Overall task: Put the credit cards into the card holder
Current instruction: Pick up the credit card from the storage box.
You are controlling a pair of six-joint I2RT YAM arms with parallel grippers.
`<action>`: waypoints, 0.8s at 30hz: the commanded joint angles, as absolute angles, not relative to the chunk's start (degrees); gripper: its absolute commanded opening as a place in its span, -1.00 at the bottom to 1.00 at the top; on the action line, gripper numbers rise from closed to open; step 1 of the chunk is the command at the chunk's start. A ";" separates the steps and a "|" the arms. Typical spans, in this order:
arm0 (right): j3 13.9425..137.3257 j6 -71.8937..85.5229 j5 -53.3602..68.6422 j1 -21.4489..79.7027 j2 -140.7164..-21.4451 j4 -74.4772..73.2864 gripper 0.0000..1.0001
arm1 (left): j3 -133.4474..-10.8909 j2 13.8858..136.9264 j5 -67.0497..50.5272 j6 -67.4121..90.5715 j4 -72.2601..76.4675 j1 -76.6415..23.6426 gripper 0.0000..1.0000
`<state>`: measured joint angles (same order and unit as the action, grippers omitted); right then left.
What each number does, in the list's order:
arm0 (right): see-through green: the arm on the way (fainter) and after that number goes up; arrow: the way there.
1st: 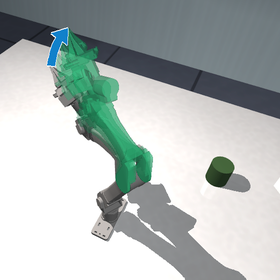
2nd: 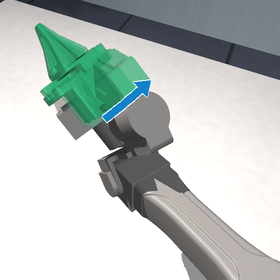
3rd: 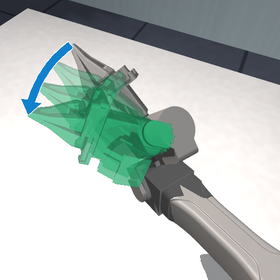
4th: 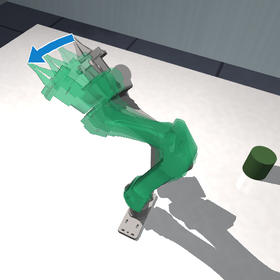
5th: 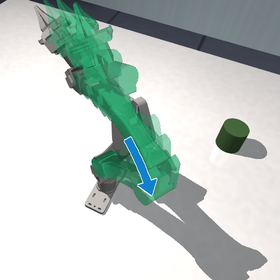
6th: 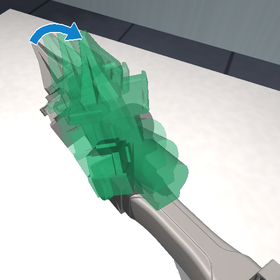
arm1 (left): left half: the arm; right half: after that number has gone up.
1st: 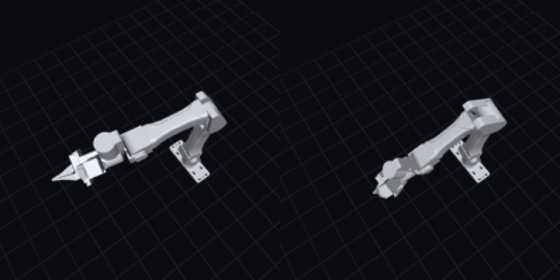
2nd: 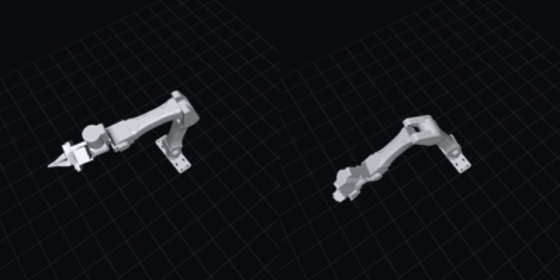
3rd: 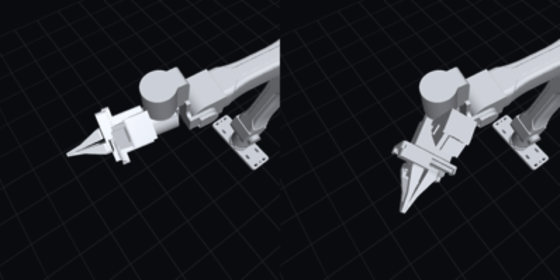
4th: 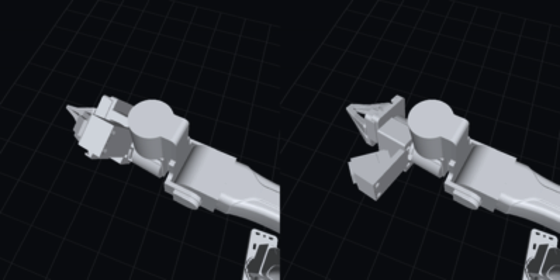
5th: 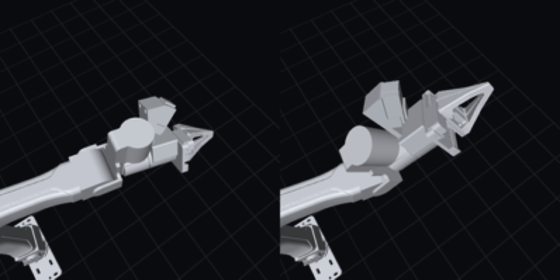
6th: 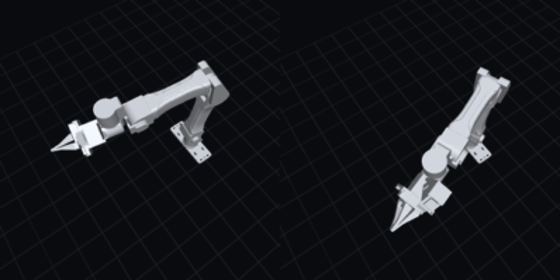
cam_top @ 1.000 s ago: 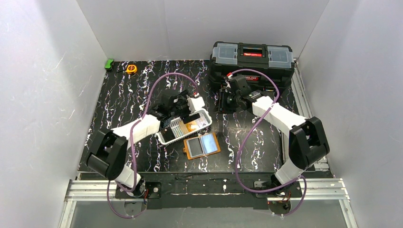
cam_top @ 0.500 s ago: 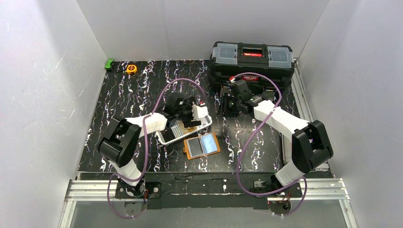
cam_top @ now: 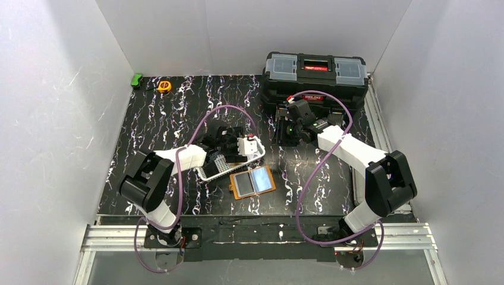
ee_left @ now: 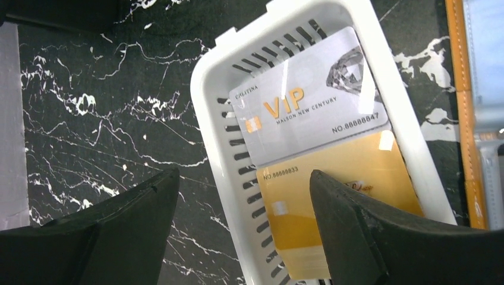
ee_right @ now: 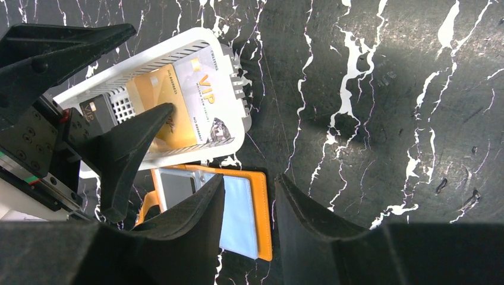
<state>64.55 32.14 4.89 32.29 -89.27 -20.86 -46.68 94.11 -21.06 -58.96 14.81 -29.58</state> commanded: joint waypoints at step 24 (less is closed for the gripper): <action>90.64 25.00 -7.39 45.69 -109.35 -32.91 0.42 | -51.66 62.10 -18.31 -39.72 -8.84 -22.53 0.82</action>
<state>86.85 26.55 -3.99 45.15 -106.37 -29.28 -51.44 69.76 -18.33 -45.69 -0.93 -24.08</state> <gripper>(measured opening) 0.710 0.898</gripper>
